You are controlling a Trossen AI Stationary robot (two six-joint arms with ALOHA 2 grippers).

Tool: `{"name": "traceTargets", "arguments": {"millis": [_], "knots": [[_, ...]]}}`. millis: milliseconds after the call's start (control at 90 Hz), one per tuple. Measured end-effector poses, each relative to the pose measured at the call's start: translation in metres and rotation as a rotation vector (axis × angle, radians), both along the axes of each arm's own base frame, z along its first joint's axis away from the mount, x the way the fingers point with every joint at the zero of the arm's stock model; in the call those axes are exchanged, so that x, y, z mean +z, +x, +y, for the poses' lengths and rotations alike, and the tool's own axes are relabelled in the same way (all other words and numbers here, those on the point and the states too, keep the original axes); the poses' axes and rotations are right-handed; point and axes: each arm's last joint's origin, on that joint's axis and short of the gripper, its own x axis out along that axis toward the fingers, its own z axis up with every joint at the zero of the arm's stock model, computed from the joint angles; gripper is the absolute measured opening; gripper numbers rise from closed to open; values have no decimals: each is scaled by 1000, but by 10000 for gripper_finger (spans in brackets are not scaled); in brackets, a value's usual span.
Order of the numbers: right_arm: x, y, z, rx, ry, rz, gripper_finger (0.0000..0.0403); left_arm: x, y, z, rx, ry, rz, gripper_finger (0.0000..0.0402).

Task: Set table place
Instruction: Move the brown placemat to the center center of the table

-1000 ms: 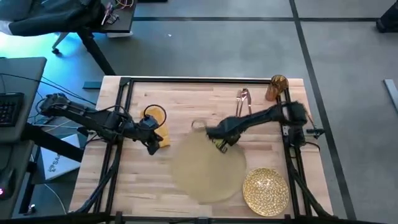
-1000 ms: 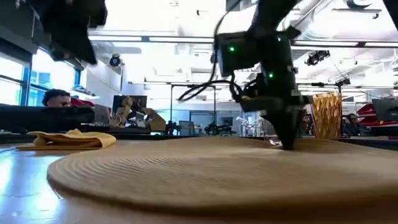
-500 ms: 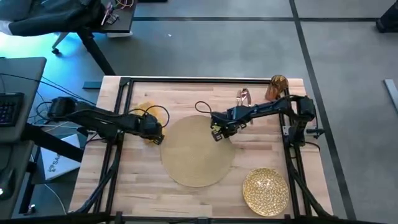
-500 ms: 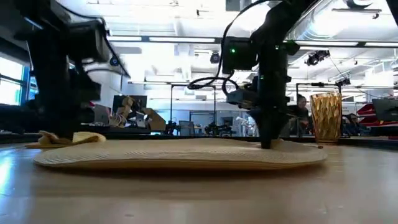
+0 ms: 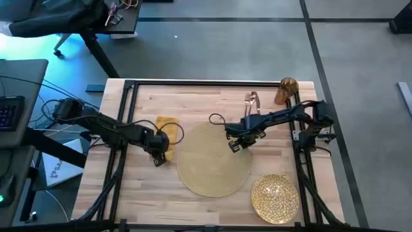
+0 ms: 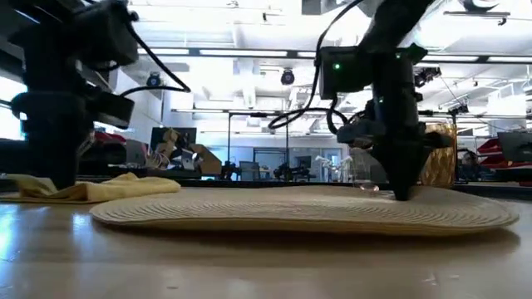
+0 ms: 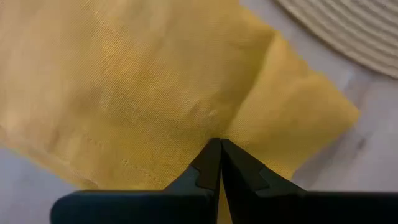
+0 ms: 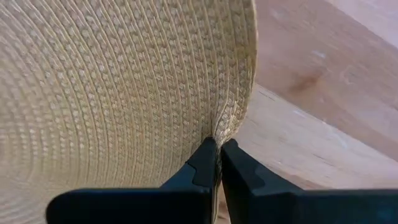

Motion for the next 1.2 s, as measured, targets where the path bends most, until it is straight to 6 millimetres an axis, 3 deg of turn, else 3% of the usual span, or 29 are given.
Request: {"name": "traceTargets", "arguments": {"millis": [267,622,911,1033,1200], "knots": [[2,5,-1,-37,-10,-54,0,2,3,-17,79,-37,-76,0],[9,-6,-3,-68,-64,16,0,2,-3,-31,84,-53,-67,0],[11,0,-4,-115,-74,-29,0,8,6,-43,197,-153,-186,0],[17,4,-5,-115,-80,-41,0,16,5,-43,194,-140,-152,0],[38,12,-5,-44,-87,-71,23,46,9,-40,170,-75,-184,0]]}}
